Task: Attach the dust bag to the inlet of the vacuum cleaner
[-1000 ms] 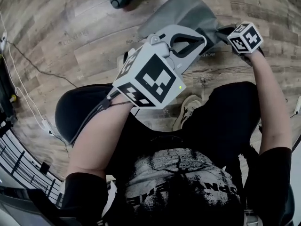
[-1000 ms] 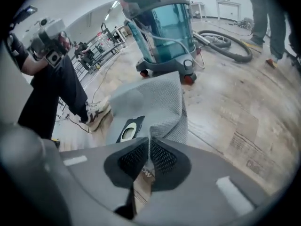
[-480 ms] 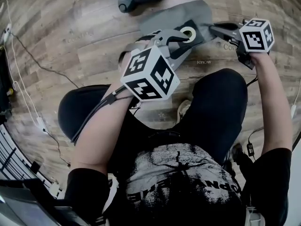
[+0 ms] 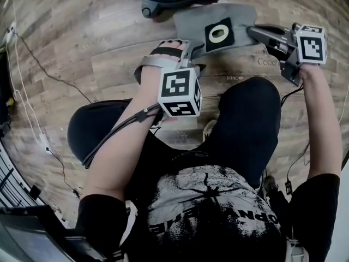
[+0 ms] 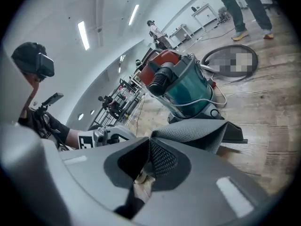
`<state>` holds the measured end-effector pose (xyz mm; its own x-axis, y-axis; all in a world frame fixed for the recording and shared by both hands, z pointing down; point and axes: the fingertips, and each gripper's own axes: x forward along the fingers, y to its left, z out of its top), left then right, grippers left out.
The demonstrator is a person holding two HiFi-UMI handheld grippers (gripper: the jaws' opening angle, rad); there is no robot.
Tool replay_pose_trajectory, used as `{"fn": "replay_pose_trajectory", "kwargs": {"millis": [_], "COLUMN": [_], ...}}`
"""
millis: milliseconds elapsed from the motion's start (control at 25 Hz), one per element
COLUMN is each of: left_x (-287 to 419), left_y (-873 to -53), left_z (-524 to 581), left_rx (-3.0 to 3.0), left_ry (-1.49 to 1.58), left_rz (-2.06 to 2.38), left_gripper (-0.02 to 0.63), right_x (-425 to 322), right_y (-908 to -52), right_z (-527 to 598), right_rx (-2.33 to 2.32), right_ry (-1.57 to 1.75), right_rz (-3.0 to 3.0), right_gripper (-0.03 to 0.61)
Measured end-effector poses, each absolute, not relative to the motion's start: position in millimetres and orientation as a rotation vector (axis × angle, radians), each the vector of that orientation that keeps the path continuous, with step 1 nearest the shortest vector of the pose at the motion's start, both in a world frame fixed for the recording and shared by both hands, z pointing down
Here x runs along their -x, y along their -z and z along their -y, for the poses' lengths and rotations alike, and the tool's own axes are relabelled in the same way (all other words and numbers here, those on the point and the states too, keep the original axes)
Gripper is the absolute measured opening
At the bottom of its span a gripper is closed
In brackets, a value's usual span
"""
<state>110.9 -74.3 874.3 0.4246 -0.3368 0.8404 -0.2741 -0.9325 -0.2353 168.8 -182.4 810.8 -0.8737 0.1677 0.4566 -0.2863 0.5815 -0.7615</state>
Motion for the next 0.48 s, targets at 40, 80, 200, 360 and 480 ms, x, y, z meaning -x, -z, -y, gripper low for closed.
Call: {"fn": "replay_pose_trajectory", "kwargs": {"millis": [40,80,200,360,480], "left_x": [-109.3,-107.3,-97.9,-88.8,-89.1], "left_y": [-879.2,-883.1,-883.0,-862.6,-853.2], "left_z": [75.0,76.7,89.3,108.0,112.4], "left_rx": [2.569,2.547,2.51,2.486,2.489], "left_ry": [1.577,1.593,1.604,1.534,1.489], "left_rz": [-0.559,-0.57,-0.666,-0.806,-0.857], "left_gripper": [0.261,0.261,0.241,0.105,0.038], "right_x": [-165.9,-163.4,-158.4,-158.5,-161.9], "right_y": [-806.5,-801.9,-791.7,-784.3,-784.2], "right_z": [181.9,180.7,175.1,181.2,181.4], "right_rx": [-0.087,-0.079,-0.064,-0.096,-0.111], "right_ry": [-1.267,-1.288,-1.31,-1.321,-1.339], "right_rz": [2.336,2.345,2.366,2.39,2.391], "right_gripper": [0.015,0.015,0.015,0.015,0.015]}}
